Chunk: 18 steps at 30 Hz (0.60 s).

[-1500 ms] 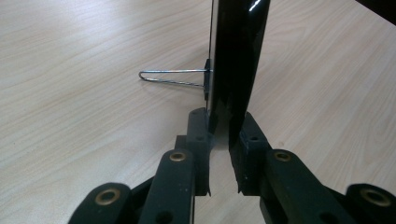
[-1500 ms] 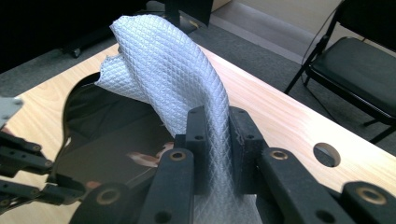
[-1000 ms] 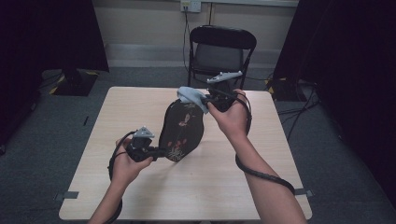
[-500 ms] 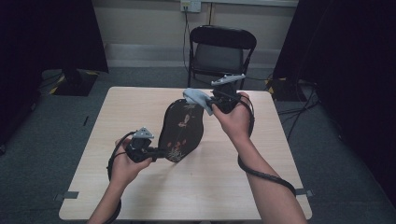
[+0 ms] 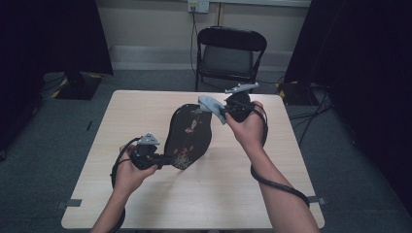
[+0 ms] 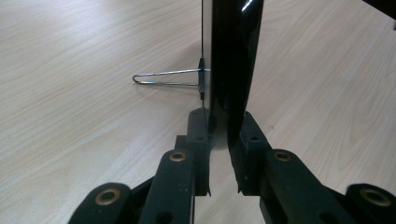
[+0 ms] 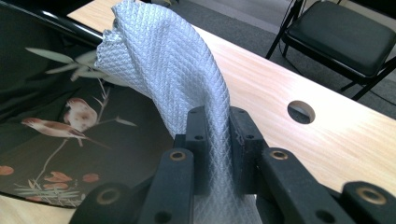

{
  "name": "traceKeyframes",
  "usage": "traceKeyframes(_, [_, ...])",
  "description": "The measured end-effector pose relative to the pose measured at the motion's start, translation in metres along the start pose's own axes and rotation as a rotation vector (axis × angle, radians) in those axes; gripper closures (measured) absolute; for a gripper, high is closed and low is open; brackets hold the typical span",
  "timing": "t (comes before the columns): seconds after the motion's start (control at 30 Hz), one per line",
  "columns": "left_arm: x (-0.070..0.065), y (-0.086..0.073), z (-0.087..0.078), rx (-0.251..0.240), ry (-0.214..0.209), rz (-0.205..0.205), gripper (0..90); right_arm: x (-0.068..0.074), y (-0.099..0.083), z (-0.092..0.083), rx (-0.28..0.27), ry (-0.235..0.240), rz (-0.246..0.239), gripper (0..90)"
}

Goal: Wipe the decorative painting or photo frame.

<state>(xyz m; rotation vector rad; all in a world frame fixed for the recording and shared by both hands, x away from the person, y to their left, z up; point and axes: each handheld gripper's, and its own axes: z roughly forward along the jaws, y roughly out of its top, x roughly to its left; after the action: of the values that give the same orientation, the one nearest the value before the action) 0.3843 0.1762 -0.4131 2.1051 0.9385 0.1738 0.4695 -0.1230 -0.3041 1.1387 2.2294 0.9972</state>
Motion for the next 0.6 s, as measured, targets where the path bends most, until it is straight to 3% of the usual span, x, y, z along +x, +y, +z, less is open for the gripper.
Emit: traceKeyframes(0.6, [0.0,0.0,-0.001,0.003,0.001,0.002,78.9,-0.008,-0.023,0.014,0.052,-0.01,0.018,79.8])
